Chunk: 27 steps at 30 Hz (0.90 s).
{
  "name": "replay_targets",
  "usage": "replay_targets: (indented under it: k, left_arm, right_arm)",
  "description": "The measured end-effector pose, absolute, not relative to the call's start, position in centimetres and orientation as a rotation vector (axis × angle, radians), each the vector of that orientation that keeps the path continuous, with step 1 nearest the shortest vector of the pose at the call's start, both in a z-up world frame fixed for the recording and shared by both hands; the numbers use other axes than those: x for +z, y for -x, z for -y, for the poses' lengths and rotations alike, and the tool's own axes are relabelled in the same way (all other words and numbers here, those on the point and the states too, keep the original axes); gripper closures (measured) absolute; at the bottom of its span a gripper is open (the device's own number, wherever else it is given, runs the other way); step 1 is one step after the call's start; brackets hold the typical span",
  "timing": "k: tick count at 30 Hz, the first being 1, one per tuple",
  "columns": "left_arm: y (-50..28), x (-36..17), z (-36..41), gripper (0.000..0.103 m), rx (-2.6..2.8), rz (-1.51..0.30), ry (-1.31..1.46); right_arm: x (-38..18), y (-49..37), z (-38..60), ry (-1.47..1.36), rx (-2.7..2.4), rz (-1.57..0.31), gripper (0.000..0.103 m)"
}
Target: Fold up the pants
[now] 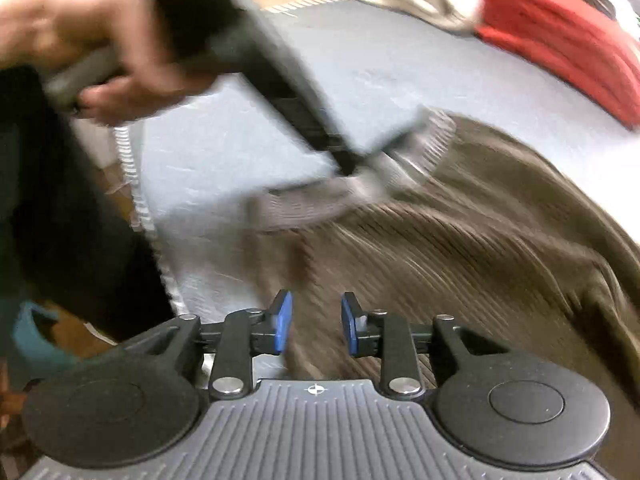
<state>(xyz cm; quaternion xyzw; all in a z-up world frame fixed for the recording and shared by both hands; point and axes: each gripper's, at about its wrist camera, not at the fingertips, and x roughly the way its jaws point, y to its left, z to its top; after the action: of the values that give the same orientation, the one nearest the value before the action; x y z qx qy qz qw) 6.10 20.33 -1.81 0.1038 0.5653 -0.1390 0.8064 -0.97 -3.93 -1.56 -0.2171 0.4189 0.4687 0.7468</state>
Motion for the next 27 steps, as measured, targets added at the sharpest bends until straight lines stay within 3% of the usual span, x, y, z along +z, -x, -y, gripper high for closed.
replay_targets:
  k: [1,2,6,11,17,22,27]
  left_arm:
    - [-6.2,-3.3,-20.1,0.078,-0.288,-1.290,-0.256]
    - [-6.2,-4.9,-19.8,0.082,-0.254,-1.362,-0.318]
    - [-6.5,-4.0,-18.9,0.079,-0.249,-1.323,-0.348]
    - [-7.9,0.1,-19.9,0.069,-0.222,-1.170,-0.149]
    - [-8.6,2.4,-20.1,0.069,-0.151,-1.084,-0.065]
    - [-9.5,3.4,-20.8,0.069,-0.110,-1.046,-0.016]
    - [-10.0,4.1,-22.0,0.072,-0.068,-1.008,0.073]
  right_arm:
    - [-2.6,0.6,4.1,0.503,0.983,-0.958,0.074]
    - [-3.9,0.5,4.3,0.550,0.947,-1.010,0.074]
    - [-5.7,1.6,5.0,0.706,0.926,-0.976,0.074]
    - [-1.2,0.5,8.0,0.554,0.833,-0.839,0.074]
    - [7.9,-2.1,14.8,0.371,0.635,-0.585,0.071]
    - [13.7,-5.4,22.3,0.161,0.498,-0.519,0.048]
    - [10.9,-8.3,28.3,0.102,0.309,-0.564,0.049]
